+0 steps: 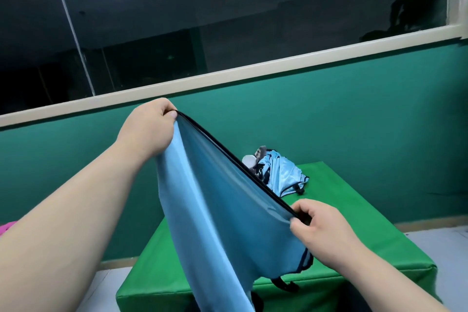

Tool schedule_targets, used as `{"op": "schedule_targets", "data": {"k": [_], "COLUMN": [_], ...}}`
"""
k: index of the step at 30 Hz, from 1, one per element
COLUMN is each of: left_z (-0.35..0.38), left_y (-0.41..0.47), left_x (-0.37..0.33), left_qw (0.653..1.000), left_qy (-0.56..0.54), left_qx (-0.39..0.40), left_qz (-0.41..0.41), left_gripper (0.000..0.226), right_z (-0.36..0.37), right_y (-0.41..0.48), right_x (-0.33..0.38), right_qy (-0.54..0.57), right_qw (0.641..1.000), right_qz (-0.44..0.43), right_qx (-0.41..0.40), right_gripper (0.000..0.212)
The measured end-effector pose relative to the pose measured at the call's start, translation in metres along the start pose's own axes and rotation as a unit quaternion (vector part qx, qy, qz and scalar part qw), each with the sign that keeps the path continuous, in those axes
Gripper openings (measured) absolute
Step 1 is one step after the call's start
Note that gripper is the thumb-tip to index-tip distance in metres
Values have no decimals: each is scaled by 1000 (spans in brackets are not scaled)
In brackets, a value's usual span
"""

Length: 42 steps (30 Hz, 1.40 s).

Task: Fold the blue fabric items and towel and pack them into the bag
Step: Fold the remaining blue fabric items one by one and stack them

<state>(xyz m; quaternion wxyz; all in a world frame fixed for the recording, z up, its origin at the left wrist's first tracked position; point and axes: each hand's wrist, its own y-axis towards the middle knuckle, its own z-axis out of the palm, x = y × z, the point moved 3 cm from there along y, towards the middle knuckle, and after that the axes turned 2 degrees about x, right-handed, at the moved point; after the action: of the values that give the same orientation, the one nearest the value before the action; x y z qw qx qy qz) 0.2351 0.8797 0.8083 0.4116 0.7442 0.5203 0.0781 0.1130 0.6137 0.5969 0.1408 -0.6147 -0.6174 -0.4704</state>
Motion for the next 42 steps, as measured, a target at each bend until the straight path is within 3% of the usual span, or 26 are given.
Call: {"op": "schedule_targets", "data": {"k": [14, 21, 24, 33, 42], "left_z": [6, -1, -5, -18, -21], "left_y": [3, 5, 9, 10, 4], "left_x": [43, 52, 59, 66, 51], "left_qw": [998, 999, 998, 969, 951], "left_qy": [33, 6, -19, -221, -299], "left_qx": [16, 11, 14, 30, 31], "left_qz": [-47, -50, -59, -105, -75], "left_gripper": [14, 14, 16, 12, 9], "right_z": [-1, -38, -73, -177, -229], "right_y": [-6, 14, 37, 87, 96], "right_x": [-31, -30, -17, 61, 101], "right_qy": [-44, 4, 18, -93, -235], "right_qw": [998, 993, 991, 987, 965], "right_qz": [54, 61, 42, -39, -50], "right_qx": [9, -100, -124, -124, -109], "right_gripper": [17, 18, 20, 24, 23]}}
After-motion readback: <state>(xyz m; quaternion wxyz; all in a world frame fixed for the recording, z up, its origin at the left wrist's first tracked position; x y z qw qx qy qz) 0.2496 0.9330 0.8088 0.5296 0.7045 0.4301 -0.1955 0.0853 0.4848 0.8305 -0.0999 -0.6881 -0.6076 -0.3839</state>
